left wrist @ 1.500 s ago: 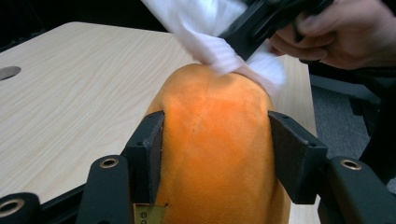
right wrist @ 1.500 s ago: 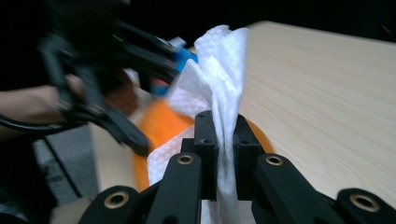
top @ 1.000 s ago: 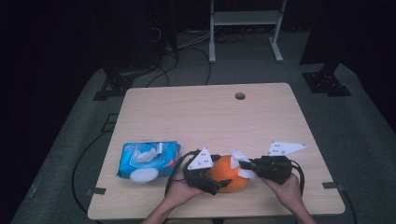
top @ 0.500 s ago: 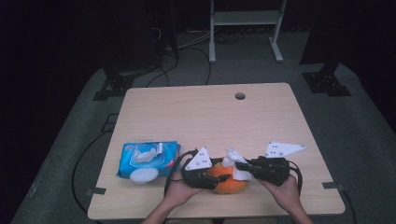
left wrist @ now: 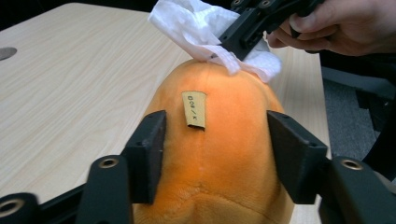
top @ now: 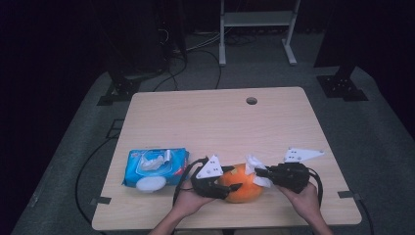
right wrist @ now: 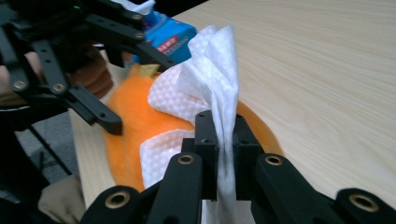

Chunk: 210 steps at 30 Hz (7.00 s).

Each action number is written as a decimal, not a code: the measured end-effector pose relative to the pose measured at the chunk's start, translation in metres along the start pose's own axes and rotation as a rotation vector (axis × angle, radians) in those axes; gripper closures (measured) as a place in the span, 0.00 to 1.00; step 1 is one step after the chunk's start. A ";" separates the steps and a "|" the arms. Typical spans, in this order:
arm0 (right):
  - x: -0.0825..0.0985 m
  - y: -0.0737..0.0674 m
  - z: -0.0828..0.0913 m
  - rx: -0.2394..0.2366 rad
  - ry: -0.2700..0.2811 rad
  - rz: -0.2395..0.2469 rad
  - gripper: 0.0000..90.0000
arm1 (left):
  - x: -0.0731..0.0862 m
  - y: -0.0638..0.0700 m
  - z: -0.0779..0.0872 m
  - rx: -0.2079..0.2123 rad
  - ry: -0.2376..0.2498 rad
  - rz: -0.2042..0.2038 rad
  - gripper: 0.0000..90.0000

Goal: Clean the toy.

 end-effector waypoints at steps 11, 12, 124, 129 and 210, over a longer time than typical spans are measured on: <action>-0.001 -0.011 -0.009 -0.054 -0.018 0.037 0.93 | 0.004 -0.004 -0.005 -0.010 -0.015 0.027 0.22; 0.000 -0.008 -0.008 -0.050 -0.018 0.023 0.93 | 0.006 -0.005 -0.008 -0.006 -0.037 0.043 0.16; -0.002 -0.009 -0.018 -0.056 -0.011 -0.038 0.92 | 0.011 -0.014 0.004 -0.010 -0.017 0.073 0.24; -0.005 -0.017 -0.025 -0.079 -0.019 -0.017 0.92 | 0.008 -0.013 -0.002 -0.001 -0.064 0.075 0.06; -0.001 -0.024 -0.028 -0.122 -0.010 0.008 0.93 | -0.002 0.002 -0.007 -0.019 -0.063 -0.001 0.13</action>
Point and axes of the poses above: each handheld gripper's, and its own axes: z roughly backward along the jaws, x roughly out of its underside, y roughly to its right, the point moved 6 cm from there along -z, roughly forward along the jaws, and after that the axes turned 2 degrees about -y, right-handed, at the moved point
